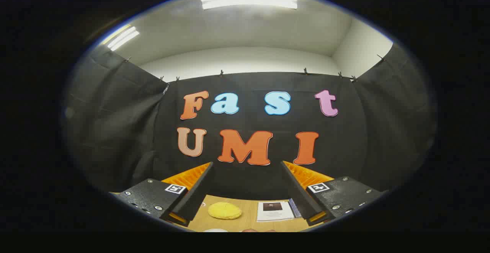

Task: Open the storage box then place both shoes into the box .Put the left shoe in first, then the right shoe, with the right side of both shoes facing outward in a uniform manner.

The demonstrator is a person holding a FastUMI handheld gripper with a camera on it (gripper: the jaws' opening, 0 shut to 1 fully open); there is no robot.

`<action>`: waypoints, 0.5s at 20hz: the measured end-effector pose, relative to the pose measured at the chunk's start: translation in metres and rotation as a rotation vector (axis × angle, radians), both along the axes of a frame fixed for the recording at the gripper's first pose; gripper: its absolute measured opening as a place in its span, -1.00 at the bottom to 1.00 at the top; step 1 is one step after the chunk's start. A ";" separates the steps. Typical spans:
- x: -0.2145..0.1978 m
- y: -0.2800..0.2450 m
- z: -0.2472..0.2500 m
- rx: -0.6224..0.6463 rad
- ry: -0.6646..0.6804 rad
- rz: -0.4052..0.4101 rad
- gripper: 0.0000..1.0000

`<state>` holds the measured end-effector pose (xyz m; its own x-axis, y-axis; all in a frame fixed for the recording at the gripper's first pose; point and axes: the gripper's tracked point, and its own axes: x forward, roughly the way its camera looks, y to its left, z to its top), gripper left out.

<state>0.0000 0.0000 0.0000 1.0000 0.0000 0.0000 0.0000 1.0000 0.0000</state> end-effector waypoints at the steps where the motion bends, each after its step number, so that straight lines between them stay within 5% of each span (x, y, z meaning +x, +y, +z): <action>1: 0.001 0.003 0.001 0.004 -0.002 0.006 0.98; 10: 0.014 0.031 -0.007 0.020 0.016 0.069 0.99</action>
<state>0.0137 0.0310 -0.0072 0.9975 0.0688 -0.0148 -0.0685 0.9974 0.0203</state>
